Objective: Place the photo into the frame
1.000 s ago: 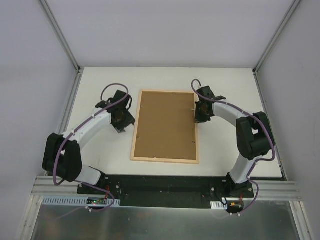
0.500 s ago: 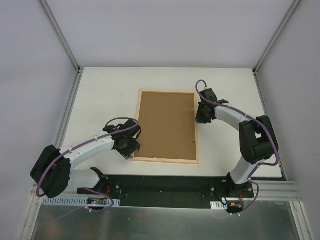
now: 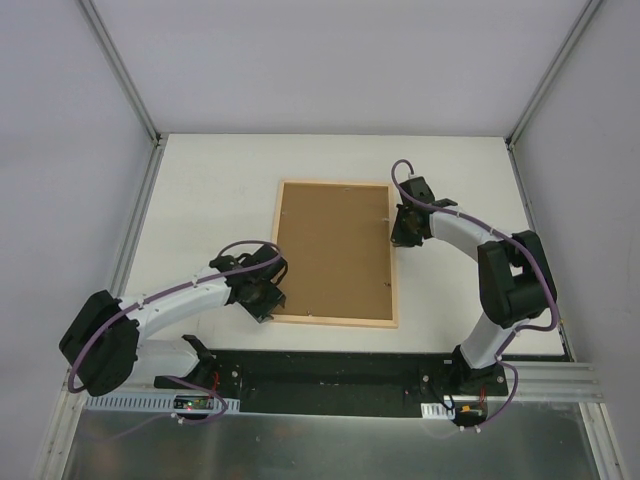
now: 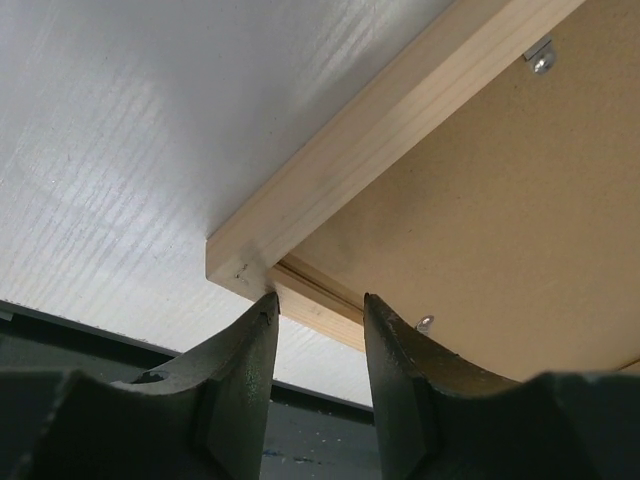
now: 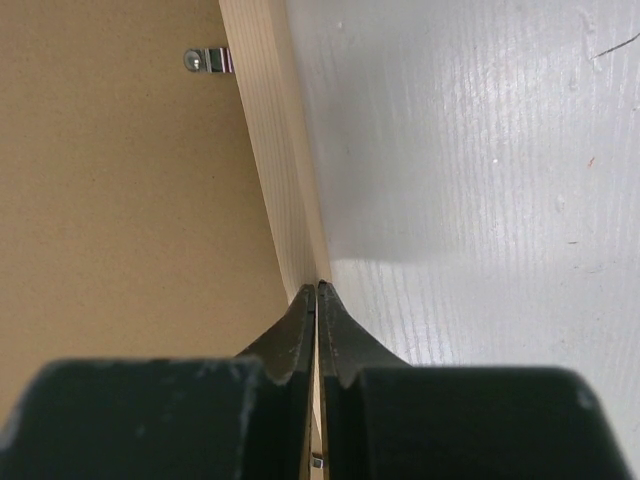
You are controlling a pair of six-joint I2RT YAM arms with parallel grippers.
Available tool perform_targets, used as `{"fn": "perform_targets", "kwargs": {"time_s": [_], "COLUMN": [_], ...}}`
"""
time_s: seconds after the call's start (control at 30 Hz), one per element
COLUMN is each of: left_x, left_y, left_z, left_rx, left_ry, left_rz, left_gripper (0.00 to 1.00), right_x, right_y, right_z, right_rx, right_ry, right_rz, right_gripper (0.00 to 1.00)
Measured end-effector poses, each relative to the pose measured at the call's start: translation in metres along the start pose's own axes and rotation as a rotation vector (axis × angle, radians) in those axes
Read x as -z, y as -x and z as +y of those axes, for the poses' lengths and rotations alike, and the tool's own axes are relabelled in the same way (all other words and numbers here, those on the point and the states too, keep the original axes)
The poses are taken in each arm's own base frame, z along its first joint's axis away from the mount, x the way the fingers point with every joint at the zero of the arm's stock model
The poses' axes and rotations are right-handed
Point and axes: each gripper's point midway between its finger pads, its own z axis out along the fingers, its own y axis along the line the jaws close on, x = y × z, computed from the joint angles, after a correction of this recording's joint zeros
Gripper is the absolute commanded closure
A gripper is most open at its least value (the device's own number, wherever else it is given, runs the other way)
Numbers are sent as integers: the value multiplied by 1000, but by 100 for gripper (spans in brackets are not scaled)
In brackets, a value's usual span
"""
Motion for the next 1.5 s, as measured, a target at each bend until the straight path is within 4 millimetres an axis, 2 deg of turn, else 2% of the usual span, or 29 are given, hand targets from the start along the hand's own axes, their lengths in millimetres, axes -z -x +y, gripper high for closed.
{"fn": "perform_targets", "kwargs": {"time_s": [0.2, 0.97, 1.1, 1.3, 1.4, 1.5], "left_x": [1, -1, -7, -10, -10, -11], "left_y": [-10, -21, -28, -28, -26, -21], "left_z": [4, 0, 4, 4, 4, 3], "left_rx": [-14, -49, -62, -50, -43, -30], "left_ry": [-6, 17, 48, 58, 58, 64], "left_rz": [21, 23, 33, 29, 23, 21], "left_gripper": [61, 59, 59, 66, 74, 85], "right_x": [0, 0, 0, 0, 0, 0], "right_y": [0, 0, 0, 0, 0, 0], "right_z": [0, 1, 1, 2, 1, 0], "right_rx": [1, 5, 7, 12, 12, 13], "right_ry": [-4, -7, -9, -14, -16, -22], "right_rz": [1, -1, 0, -2, -2, -2], "right_gripper": [100, 100, 100, 98, 90, 76]}}
